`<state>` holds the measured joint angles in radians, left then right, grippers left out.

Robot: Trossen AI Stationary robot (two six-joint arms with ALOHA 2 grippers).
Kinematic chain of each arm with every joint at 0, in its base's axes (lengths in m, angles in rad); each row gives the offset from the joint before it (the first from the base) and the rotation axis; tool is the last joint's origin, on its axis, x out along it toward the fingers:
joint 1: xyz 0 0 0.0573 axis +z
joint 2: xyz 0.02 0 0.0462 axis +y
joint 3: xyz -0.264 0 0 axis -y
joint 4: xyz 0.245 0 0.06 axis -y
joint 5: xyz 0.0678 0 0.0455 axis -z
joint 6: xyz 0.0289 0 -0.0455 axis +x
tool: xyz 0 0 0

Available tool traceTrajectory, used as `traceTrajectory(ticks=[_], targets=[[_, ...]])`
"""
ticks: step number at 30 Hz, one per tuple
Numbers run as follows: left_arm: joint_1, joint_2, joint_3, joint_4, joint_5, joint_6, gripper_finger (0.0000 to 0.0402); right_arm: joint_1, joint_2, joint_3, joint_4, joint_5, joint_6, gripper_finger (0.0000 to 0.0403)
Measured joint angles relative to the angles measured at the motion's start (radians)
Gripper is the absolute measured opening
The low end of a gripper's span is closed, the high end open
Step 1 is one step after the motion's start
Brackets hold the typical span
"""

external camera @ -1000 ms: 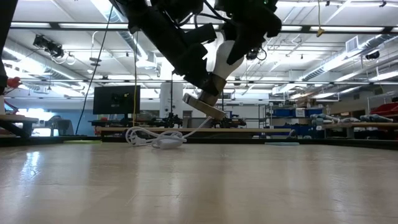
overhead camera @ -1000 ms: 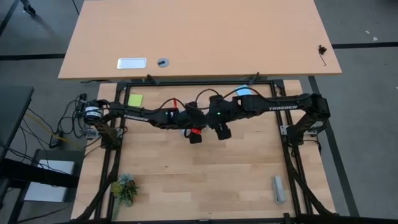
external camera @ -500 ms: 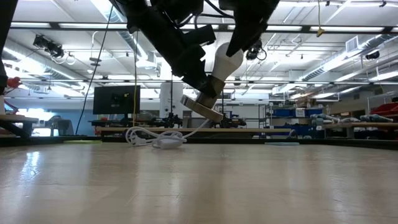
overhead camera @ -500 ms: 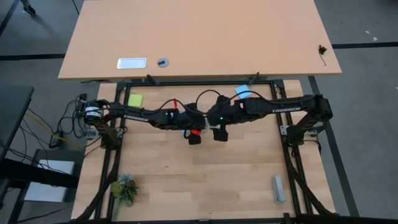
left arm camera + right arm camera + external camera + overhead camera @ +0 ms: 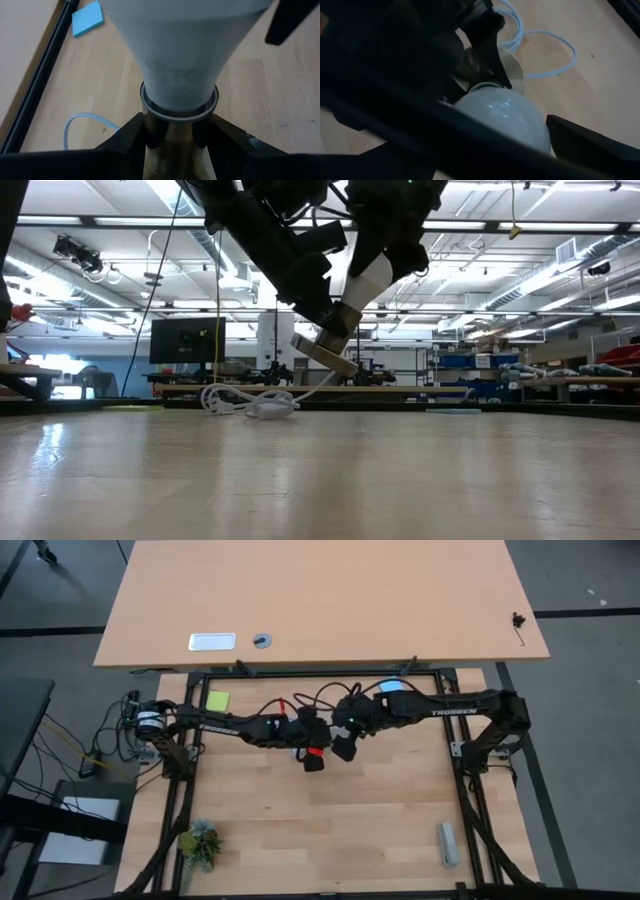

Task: Screw lightbulb
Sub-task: Remove the light bulb from the lamp

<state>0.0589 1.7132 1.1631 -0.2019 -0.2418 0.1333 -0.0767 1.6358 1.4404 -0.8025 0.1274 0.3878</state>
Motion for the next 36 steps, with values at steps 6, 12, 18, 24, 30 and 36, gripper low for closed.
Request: traceTrajectory(ticks=[6, 12, 18, 24, 30, 36], targets=[[0.0, 0.001, 0.0, 0.0, -0.001, 0.008, 0.0162, -0.003, 0.006, 0.0, 0.01, -0.004, -0.182, 0.0286], [0.0, 0.001, 0.0, -0.001, 0.001, 0.009, 0.0162, 0.001, 0.006, 0.0, 0.005, -0.021, -0.631, 0.027], [0.001, 0.001, 0.0, -0.003, -0.005, 0.007, 0.0162, 0.034, 0.007, 0.0, 0.019, 0.132, -0.932, 0.0332], [-0.002, 0.001, 0.0, -0.006, 0.01, 0.016, 0.0162, 0.082, 0.007, 0.0, -0.059, 0.2, -0.821, 0.0359], [-0.001, 0.001, 0.0, -0.007, 0.012, 0.015, 0.0162, 0.102, 0.001, 0.0, -0.129, 0.202, -0.596, 0.0348], [-0.001, 0.001, 0.0, -0.006, 0.012, 0.012, 0.0162, 0.085, -0.006, 0.0, -0.243, 0.198, -0.441, 0.0335]])
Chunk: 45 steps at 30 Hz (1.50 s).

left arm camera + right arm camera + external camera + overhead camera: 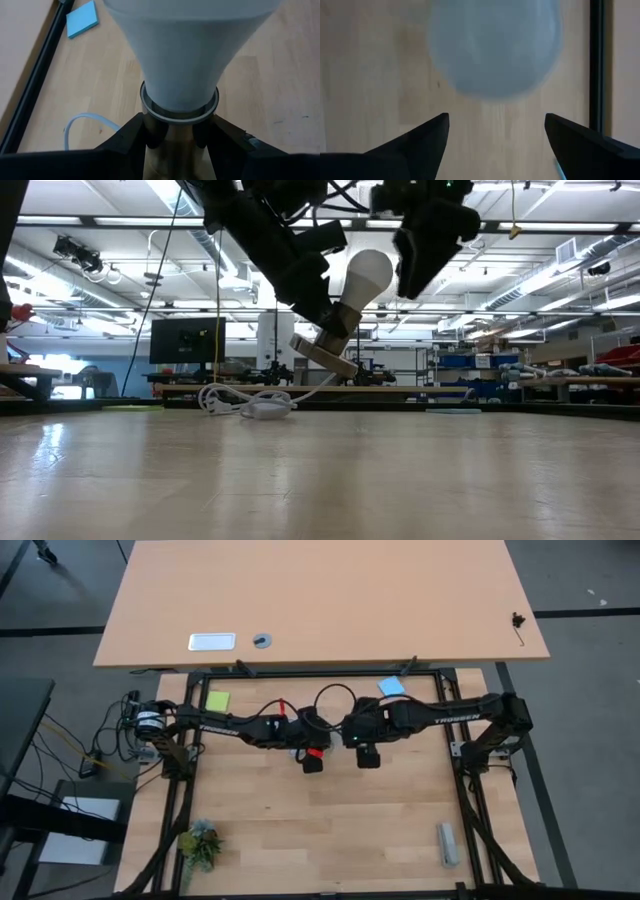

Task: Screw lightbulb
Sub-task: Remove the light bulb from the lamp

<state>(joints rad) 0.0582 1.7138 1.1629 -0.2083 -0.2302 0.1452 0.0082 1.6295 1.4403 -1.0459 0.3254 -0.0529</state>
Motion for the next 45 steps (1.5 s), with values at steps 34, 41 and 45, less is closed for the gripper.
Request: traceTrajectory(ticks=[34, 41, 45], targets=[[0.0, 0.0, 0.001, -0.034, -0.004, -0.019, 0.0162, -0.071, -0.038, -0.287, 0.386, -0.268, 0.193, 0.0269], [0.001, -0.003, 0.003, -0.034, -0.005, -0.019, 0.0162, -0.071, -0.165, -0.251, 0.283, -0.268, 0.208, 0.0236], [0.001, -0.003, 0.002, -0.036, -0.005, -0.019, 0.0162, -0.071, -0.223, -0.256, 0.325, -0.267, 0.226, 0.0226]])
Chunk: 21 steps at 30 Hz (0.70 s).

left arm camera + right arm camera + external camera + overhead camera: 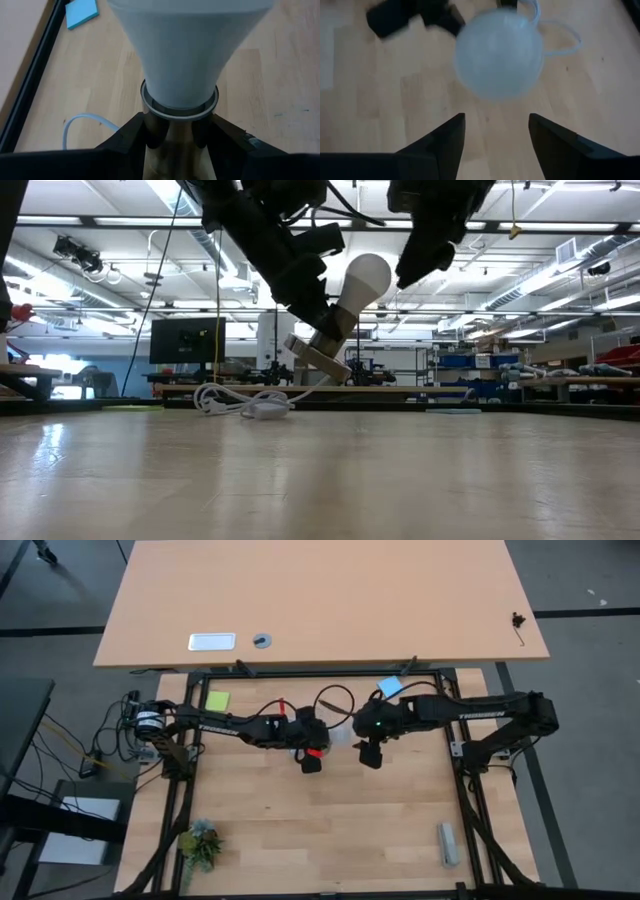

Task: Screw lightbulb
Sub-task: Remove the light bulb from the lamp

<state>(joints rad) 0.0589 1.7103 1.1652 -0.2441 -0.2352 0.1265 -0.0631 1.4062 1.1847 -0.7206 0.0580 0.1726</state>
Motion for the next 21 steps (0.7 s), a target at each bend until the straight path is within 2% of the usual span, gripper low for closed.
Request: traceTrajectory(ticks=[7, 13, 15, 18, 21], targets=[[0.0, 0.0, 0.0, -0.002, 0.0, 0.001, 0.0162, 0.002, -0.004, -0.01, 0.062, 0.027, 0.005, 0.0231], [0.0, 0.001, -0.001, -0.002, 0.0, 0.002, 0.0162, 0.002, -0.056, -0.01, 0.063, 0.037, 0.028, 0.0262], [0.0, 0.002, -0.001, 0.003, 0.002, 0.002, 0.0162, -0.001, -0.059, -0.01, 0.068, 0.083, 0.03, 0.0273], [0.0, 0.002, -0.001, 0.007, 0.003, 0.003, 0.0162, -0.002, -0.056, -0.01, 0.078, 0.158, -0.054, 0.0282], [0.0, 0.002, -0.002, 0.006, 0.005, 0.003, 0.0162, -0.003, -0.052, -0.01, 0.084, 0.119, -0.072, 0.0282]])
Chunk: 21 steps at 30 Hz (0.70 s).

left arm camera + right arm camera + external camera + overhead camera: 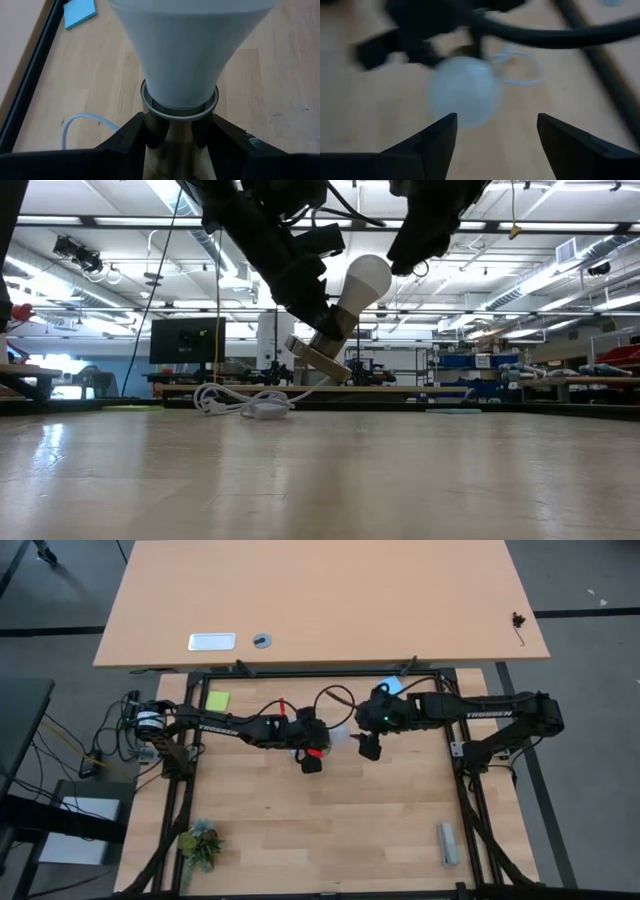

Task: Screw lightbulb
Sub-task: Remove the light bulb from the lamp

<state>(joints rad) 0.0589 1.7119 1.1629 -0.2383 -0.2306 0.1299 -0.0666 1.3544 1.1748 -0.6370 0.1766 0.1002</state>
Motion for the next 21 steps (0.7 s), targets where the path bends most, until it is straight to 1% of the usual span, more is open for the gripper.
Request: traceTrajectory(ticks=[2, 6, 9, 15, 21], targets=[[0.0, 0.0, 0.0, 0.001, 0.0, 0.0, 0.0162, -0.001, 0.0, 0.0, 0.016, -0.07, 0.005, 0.0281], [0.0, 0.0, 0.0, 0.001, 0.007, 0.001, 0.0162, 0.001, -0.003, 0.002, 0.029, -0.098, 0.066, 0.0286], [0.0, 0.0, 0.0, 0.001, 0.017, 0.0, 0.0162, -0.015, -0.003, 0.003, 0.037, -0.109, 0.096, 0.0302], [0.0, 0.001, 0.0, 0.003, 0.02, 0.0, 0.0162, -0.049, 0.053, 0.003, 0.077, -0.218, 0.109, 0.0341], [0.0, 0.001, 0.0, 0.01, 0.02, 0.0, 0.0162, -0.067, 0.069, 0.004, 0.12, -0.223, 0.102, 0.0358]])
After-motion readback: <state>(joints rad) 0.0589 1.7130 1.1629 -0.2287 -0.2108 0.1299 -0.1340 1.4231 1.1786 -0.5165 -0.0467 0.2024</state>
